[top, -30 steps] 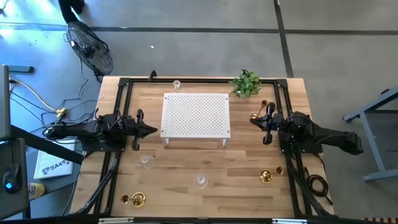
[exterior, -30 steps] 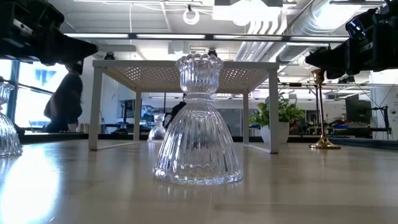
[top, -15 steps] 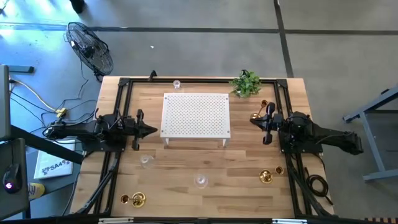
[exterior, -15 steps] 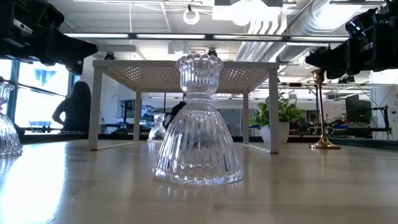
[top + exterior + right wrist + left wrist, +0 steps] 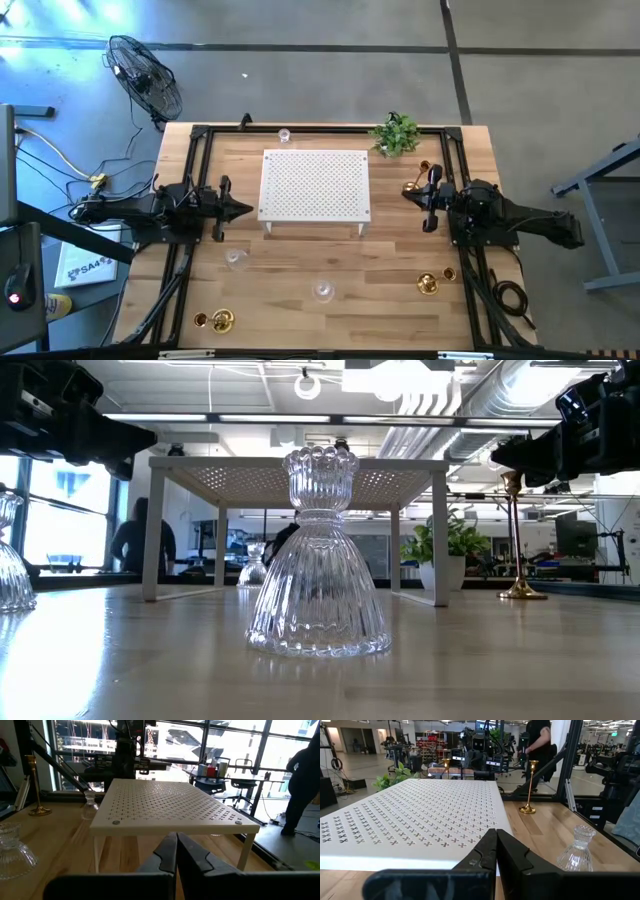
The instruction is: Pick & Place candle stick holders
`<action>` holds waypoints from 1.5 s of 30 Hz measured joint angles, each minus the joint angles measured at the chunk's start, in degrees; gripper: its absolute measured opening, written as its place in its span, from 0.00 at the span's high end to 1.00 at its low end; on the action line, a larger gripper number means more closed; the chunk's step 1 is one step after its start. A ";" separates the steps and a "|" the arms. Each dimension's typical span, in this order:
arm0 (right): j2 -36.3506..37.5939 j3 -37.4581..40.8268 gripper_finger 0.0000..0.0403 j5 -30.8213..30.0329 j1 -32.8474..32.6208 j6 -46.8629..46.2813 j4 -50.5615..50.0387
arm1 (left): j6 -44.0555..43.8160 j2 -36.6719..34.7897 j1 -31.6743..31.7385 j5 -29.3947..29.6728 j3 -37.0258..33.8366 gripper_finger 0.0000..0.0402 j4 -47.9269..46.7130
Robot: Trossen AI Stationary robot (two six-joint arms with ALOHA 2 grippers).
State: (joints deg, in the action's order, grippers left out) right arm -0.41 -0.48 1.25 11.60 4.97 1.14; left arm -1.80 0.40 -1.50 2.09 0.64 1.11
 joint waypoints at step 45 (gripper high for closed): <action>0.00 0.00 1.00 -0.91 0.00 -11.28 0.00 | 1.53 0.01 -0.02 0.26 0.00 1.00 -0.01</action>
State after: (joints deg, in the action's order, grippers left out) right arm -0.40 -0.49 0.34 11.60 -6.31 1.15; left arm -0.27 0.40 -1.52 2.35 0.64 1.10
